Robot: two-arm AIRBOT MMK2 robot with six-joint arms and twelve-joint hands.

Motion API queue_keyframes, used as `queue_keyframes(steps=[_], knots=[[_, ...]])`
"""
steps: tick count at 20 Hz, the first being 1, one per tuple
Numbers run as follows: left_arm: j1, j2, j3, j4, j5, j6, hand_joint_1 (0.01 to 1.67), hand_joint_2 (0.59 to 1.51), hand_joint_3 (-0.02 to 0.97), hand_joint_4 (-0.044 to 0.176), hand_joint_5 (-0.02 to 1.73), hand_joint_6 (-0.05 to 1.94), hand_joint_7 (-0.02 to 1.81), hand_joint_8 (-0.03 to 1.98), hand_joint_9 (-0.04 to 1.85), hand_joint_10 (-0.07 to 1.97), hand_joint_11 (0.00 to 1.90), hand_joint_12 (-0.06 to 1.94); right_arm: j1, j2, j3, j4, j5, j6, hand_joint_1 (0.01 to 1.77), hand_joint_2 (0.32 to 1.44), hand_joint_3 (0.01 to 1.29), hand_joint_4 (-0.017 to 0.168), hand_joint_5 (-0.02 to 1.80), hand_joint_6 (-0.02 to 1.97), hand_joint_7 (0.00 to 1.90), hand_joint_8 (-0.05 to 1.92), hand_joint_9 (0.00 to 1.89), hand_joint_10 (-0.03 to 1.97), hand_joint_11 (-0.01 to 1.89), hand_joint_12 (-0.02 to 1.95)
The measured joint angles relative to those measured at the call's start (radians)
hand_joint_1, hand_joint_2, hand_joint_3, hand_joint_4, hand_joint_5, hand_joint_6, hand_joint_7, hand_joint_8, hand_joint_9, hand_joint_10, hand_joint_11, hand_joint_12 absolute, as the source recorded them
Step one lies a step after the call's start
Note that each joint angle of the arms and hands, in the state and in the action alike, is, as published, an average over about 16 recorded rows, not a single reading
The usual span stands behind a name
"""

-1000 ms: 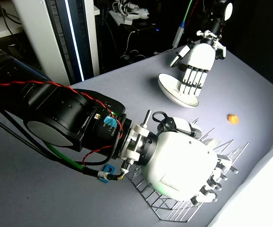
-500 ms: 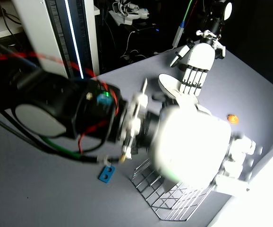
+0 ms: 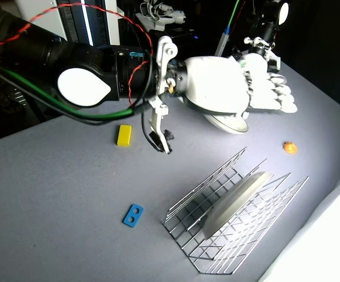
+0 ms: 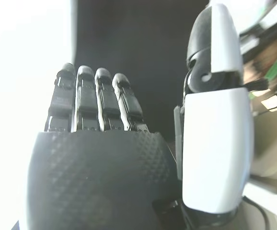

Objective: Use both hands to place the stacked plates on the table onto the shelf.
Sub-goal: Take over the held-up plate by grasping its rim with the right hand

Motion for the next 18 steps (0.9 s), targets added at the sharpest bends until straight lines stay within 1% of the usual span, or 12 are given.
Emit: queue_keyframes(steps=[1,4,7,12,18], knots=[[0.0,0.0,0.0,0.0,0.0,0.0,0.02,1.168,0.017,-0.011,0.01,-0.03,0.03,-0.01,0.0,-0.03,0.03,0.0,-0.017,-0.008,-0.015,-0.002,0.002,-0.042,1.05,0.94,0.02,0.003,0.03,0.03,0.03,0.02,0.02,0.0,0.02,0.01],[0.0,0.001,-0.002,0.0,0.001,0.0,0.02,1.169,0.017,-0.011,0.01,-0.03,0.03,-0.01,0.0,-0.03,0.03,0.0,-0.07,-0.041,-0.042,-0.003,0.01,-0.162,1.11,0.92,0.02,0.005,0.02,0.03,0.02,0.02,0.02,-0.01,0.02,0.01],[0.0,0.002,-0.003,-0.001,0.002,0.0,0.02,1.17,0.017,-0.011,0.01,-0.03,0.03,-0.01,0.0,-0.03,0.03,0.0,-0.117,-0.084,-0.043,0.0,0.013,-0.256,1.13,0.93,0.02,0.006,0.02,0.03,0.02,0.02,0.02,-0.01,0.02,0.0],[0.001,0.002,-0.004,-0.004,0.002,0.0,0.02,1.171,0.017,-0.011,0.01,-0.03,0.03,-0.01,0.0,-0.03,0.03,0.0,-0.172,-0.168,0.001,0.003,0.013,-0.355,1.15,0.93,0.02,0.006,0.02,0.03,0.02,0.02,0.01,-0.01,0.02,0.0],[0.004,0.002,-0.004,-0.009,0.001,0.0,0.02,1.172,0.017,-0.011,0.01,-0.03,0.03,-0.01,0.0,-0.03,0.03,0.0,-0.202,-0.262,0.083,0.005,0.027,-0.405,1.16,0.94,0.02,0.004,0.02,0.03,0.02,0.02,0.02,-0.01,0.02,0.0]])
